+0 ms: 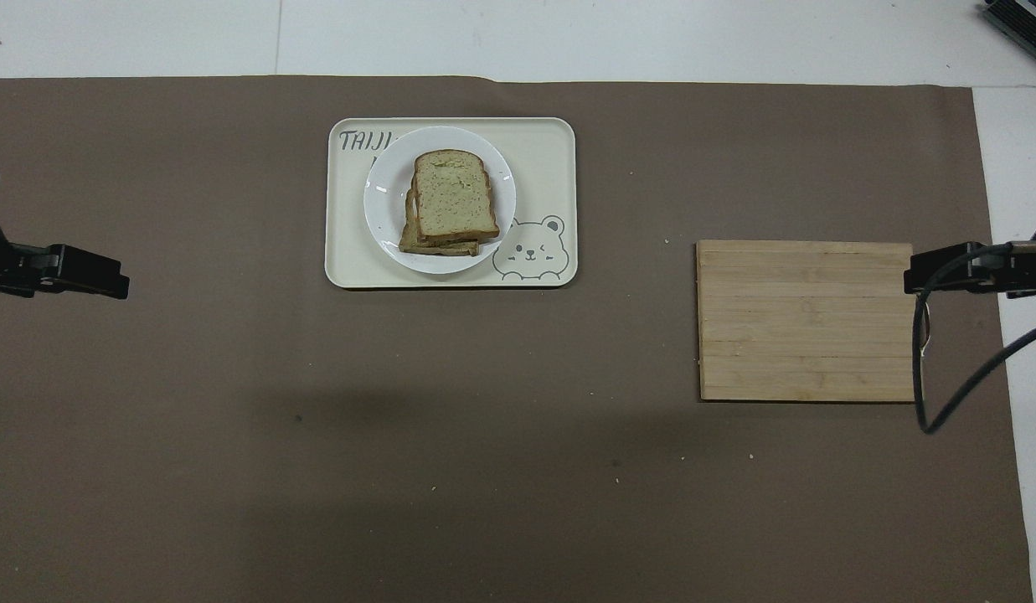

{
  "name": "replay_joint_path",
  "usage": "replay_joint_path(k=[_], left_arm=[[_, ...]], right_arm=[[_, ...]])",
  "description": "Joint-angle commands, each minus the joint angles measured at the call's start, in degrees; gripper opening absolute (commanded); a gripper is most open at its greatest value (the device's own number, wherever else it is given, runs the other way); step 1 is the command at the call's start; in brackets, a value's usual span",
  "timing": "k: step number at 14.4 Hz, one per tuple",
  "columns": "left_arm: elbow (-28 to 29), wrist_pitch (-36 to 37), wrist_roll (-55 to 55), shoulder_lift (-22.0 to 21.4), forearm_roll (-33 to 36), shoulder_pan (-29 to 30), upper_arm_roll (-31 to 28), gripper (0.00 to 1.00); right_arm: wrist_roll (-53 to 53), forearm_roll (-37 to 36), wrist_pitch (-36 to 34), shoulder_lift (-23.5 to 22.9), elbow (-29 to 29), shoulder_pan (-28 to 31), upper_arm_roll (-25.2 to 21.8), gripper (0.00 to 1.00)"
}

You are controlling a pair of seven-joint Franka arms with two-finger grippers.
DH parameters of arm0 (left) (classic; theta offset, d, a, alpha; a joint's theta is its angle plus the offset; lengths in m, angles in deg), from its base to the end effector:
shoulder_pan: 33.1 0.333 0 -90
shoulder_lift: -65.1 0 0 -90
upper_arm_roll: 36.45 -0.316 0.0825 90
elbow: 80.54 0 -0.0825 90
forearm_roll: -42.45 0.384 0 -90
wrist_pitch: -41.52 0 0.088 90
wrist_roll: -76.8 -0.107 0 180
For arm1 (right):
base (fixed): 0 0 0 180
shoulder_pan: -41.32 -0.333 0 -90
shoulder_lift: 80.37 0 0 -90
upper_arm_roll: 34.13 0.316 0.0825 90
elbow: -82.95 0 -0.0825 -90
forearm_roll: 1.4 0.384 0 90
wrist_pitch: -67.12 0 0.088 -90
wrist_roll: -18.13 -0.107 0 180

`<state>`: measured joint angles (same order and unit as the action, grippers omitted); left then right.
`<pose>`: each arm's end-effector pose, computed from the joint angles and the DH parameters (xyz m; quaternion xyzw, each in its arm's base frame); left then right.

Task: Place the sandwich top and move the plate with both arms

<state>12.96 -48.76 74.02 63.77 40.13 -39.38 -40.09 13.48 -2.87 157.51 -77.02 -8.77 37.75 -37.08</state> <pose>0.5457 -0.0291 0.6090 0.9985 -0.0469 -0.0165 0.0210 0.5371 0.0022 0.6428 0.9992 -0.0353 0.0181 0.0105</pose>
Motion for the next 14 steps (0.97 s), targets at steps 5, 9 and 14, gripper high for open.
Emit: replay_joint_path(k=[5,9,14], left_arm=[[-6.6,3.4,2.7,3.7,0.6,-0.8,0.6,1.0],[-6.4,2.8,2.6,3.6,0.6,-0.8,0.6,1.0],[-6.0,2.7,2.6,3.4,0.7,-0.8,0.6,1.0]], right_arm=[[1.6,0.5,-0.8,-0.6,1.1,0.6,0.1,1.0],[1.5,0.5,-0.8,-0.6,1.1,0.6,0.1,1.0],[1.5,0.5,-0.8,-0.6,1.1,0.6,0.1,1.0]])
